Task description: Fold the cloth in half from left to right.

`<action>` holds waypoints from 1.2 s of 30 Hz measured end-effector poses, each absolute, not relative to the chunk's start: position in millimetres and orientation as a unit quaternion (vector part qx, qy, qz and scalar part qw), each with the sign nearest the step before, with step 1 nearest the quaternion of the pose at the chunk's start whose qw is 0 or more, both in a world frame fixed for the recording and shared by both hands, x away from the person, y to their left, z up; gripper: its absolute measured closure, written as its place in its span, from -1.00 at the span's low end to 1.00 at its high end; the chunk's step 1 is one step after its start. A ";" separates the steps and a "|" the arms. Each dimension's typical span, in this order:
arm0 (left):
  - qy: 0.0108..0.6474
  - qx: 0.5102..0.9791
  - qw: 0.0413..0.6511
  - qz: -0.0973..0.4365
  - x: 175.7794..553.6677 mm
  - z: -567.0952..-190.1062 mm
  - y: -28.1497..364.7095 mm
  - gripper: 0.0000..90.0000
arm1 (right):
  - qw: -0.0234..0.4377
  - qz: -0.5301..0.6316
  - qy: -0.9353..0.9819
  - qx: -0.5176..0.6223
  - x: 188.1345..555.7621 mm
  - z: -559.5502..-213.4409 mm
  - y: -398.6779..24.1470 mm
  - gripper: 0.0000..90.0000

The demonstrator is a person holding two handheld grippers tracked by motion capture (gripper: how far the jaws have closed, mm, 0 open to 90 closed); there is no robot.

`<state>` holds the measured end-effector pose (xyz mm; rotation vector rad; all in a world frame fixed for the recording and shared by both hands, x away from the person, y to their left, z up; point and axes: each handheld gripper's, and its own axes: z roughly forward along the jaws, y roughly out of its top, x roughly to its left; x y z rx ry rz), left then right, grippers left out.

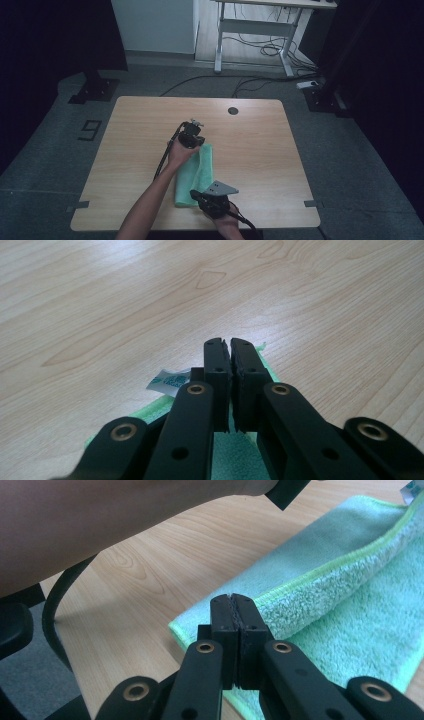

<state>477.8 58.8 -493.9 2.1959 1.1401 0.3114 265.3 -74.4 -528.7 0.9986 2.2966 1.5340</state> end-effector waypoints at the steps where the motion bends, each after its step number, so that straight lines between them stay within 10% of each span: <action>1: 0.431 0.837 0.317 0.118 477.9 -494.5 57.8 0.92 | 0.101 0.519 0.778 0.340 265.0 -529.7 -75.7 0.97; 36: 0.440 0.835 0.309 0.114 487.3 -508.3 47.7 0.91 | 0.104 0.497 0.775 0.378 266.3 -547.0 -99.5 0.95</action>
